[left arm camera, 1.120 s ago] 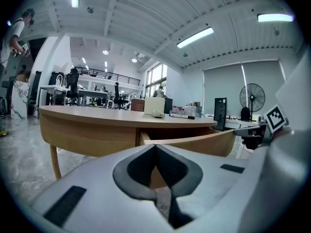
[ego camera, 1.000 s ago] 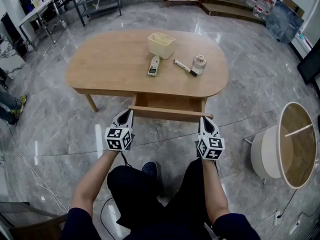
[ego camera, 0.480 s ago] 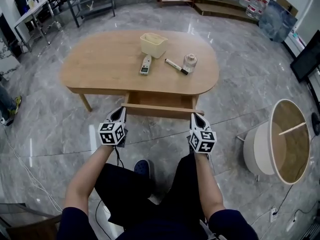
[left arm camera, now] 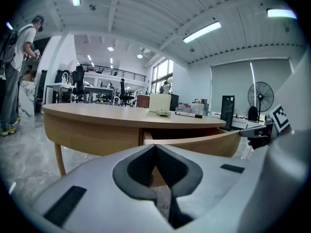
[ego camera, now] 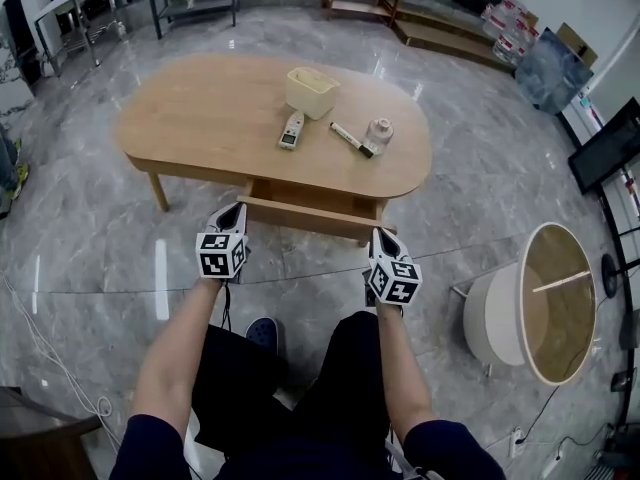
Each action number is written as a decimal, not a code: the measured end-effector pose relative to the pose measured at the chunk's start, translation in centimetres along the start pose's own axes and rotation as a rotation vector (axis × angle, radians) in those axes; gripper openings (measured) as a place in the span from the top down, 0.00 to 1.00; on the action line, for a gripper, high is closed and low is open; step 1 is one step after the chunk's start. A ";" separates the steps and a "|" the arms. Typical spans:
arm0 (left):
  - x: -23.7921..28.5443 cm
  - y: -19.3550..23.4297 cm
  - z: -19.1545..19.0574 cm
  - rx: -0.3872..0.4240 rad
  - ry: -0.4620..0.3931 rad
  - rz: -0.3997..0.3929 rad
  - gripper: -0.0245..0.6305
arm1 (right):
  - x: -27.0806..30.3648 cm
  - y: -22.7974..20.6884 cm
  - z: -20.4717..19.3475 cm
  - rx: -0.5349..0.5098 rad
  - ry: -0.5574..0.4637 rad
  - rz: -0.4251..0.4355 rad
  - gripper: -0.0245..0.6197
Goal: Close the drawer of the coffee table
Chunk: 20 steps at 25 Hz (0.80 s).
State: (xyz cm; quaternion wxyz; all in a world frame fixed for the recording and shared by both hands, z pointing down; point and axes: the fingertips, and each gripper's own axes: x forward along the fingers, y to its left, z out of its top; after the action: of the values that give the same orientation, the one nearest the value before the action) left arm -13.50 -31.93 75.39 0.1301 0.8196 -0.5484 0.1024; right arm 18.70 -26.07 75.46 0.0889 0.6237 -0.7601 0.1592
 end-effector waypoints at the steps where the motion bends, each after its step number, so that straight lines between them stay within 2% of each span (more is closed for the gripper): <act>1: 0.0 0.1 0.1 -0.020 0.000 0.002 0.93 | 0.1 0.0 0.1 -0.002 0.000 0.003 0.92; 4: 0.2 0.2 0.1 -0.072 -0.003 0.036 0.93 | 0.3 0.0 0.1 -0.012 0.007 0.004 0.92; 7: 0.3 0.1 -0.1 -0.019 0.012 0.046 0.93 | 0.3 0.0 -0.1 -0.024 0.017 -0.007 0.92; 11: 0.4 0.1 0.0 -0.056 -0.014 0.033 0.92 | 0.3 -0.1 0.0 -0.023 0.012 -0.022 0.92; 20: 1.7 0.4 0.6 -0.030 -0.022 0.051 0.92 | 1.5 -0.5 0.5 -0.006 -0.008 -0.022 0.92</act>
State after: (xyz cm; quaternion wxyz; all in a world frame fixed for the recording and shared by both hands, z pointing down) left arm -13.22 -33.72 75.43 0.1335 0.8046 -0.5719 0.0885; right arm 18.94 -27.70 75.56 0.0895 0.6326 -0.7539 0.1532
